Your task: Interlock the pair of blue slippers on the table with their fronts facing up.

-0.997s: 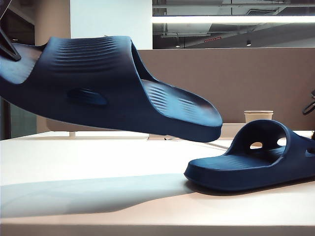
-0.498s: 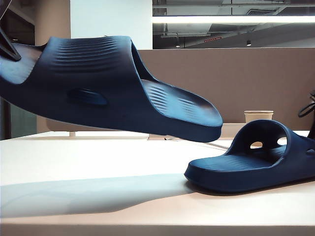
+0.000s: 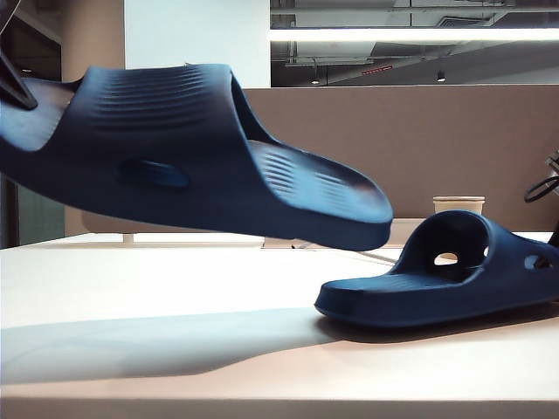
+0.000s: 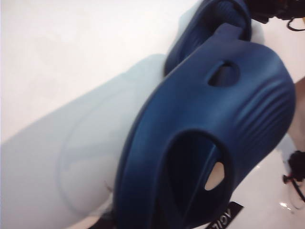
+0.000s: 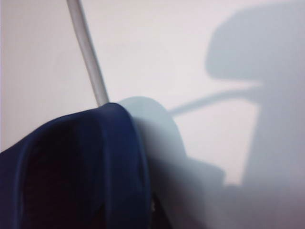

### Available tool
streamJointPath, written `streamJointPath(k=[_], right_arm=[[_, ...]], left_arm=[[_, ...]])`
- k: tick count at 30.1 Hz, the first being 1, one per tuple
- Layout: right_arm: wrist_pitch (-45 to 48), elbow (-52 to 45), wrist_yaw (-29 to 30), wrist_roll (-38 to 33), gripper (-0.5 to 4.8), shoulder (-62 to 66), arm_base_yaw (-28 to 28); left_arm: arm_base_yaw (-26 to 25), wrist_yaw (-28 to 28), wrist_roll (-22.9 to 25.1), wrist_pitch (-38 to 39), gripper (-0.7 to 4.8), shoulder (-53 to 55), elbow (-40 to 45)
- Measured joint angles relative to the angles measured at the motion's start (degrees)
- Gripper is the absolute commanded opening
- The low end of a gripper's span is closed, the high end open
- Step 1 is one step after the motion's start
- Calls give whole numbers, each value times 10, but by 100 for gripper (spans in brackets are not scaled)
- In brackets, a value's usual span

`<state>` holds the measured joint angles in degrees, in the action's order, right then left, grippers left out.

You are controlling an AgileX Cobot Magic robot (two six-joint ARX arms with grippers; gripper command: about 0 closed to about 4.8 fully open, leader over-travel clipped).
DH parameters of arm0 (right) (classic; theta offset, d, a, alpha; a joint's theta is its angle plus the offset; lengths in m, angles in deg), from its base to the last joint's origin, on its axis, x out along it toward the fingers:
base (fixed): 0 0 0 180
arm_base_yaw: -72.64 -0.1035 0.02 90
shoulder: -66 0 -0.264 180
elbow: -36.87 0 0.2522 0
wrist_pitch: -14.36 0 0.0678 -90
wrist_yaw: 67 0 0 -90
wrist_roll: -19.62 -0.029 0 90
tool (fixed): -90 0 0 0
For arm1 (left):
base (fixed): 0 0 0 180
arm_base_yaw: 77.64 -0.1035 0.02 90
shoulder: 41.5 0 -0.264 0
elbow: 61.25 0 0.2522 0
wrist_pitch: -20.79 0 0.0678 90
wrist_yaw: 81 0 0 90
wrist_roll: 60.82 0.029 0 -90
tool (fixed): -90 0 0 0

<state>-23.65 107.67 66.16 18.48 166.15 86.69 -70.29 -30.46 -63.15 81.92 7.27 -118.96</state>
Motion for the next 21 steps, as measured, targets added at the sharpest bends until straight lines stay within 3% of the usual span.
streamJointPath(k=[13, 21], right_arm=[[31, 0, 50, -48, 52, 1, 37], [54, 0, 85, -69, 52, 1, 50]], left_arm=[[-4, 42, -1, 0, -4, 0, 0], [-92, 30, 0, 5, -4, 1, 5]])
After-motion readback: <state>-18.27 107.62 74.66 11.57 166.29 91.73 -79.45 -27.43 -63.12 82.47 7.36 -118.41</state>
